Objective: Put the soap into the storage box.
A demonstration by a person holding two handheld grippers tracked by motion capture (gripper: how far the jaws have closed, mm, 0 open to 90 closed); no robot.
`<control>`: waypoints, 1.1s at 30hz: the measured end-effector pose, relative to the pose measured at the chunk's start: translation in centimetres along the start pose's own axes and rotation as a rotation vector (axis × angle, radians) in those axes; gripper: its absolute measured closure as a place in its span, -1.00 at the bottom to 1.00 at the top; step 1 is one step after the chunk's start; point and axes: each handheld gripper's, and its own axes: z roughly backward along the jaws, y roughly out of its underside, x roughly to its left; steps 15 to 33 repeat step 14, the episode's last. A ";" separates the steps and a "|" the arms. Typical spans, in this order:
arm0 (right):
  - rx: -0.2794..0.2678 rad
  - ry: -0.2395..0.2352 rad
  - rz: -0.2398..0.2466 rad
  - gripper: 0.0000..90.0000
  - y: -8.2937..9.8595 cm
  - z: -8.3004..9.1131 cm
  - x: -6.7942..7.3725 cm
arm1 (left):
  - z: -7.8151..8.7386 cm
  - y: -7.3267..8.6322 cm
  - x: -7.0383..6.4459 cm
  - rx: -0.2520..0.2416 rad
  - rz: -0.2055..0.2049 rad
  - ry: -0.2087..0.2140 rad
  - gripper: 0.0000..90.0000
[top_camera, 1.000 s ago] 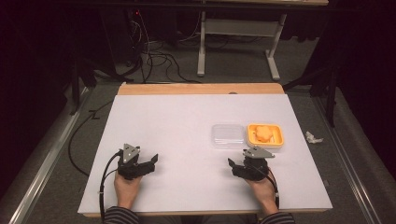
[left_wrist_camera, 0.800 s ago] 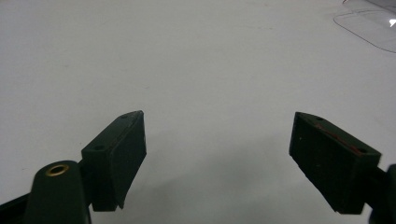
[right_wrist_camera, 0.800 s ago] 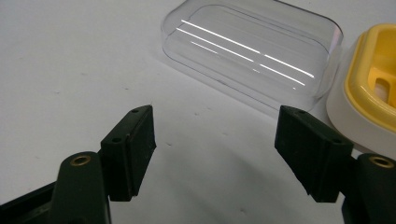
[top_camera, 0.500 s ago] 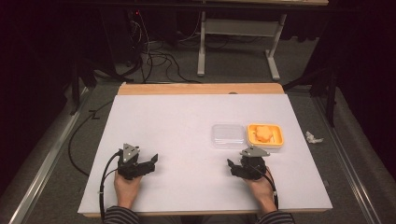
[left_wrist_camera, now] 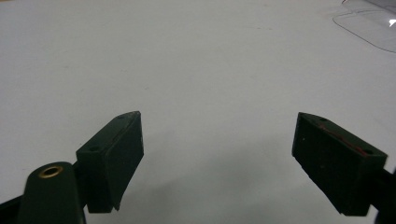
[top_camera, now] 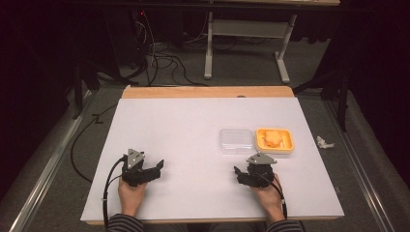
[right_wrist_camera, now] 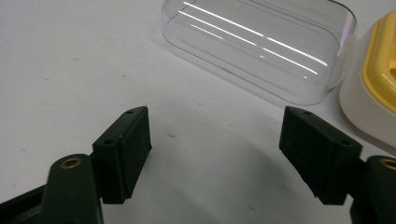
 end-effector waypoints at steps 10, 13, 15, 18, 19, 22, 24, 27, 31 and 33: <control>-0.008 0.005 -0.037 -0.47 0.1 0.0 -0.4 | 0.0 0.0 -0.1 0.001 0.000 0.007 -0.57; -0.009 0.004 -0.038 -0.48 0.1 0.1 -0.3 | 0.0 0.0 0.0 0.004 0.001 0.003 -0.57; -0.010 0.004 -0.039 -0.48 0.1 0.0 -0.3 | 0.0 0.0 0.0 0.004 0.001 0.001 -0.56; -0.010 0.004 -0.039 -0.48 0.1 0.0 -0.3 | 0.0 0.0 0.0 0.004 0.001 0.001 -0.56; -0.010 0.004 -0.039 -0.48 0.1 0.0 -0.3 | 0.0 0.0 0.0 0.004 0.001 0.001 -0.56; -0.010 0.004 -0.039 -0.48 0.1 0.0 -0.3 | 0.0 0.0 0.0 0.004 0.001 0.001 -0.56; -0.010 0.004 -0.039 -0.48 0.1 0.0 -0.3 | 0.0 0.0 0.0 0.004 0.001 0.001 -0.56; -0.010 0.004 -0.039 -0.48 0.1 0.0 -0.3 | 0.0 0.0 0.0 0.004 0.001 0.001 -0.56; -0.010 0.004 -0.039 -0.48 0.1 0.0 -0.3 | 0.0 0.0 0.0 0.004 0.001 0.001 -0.56; -0.010 0.004 -0.039 -0.48 0.1 0.0 -0.3 | 0.0 0.0 0.0 0.004 0.001 0.001 -0.56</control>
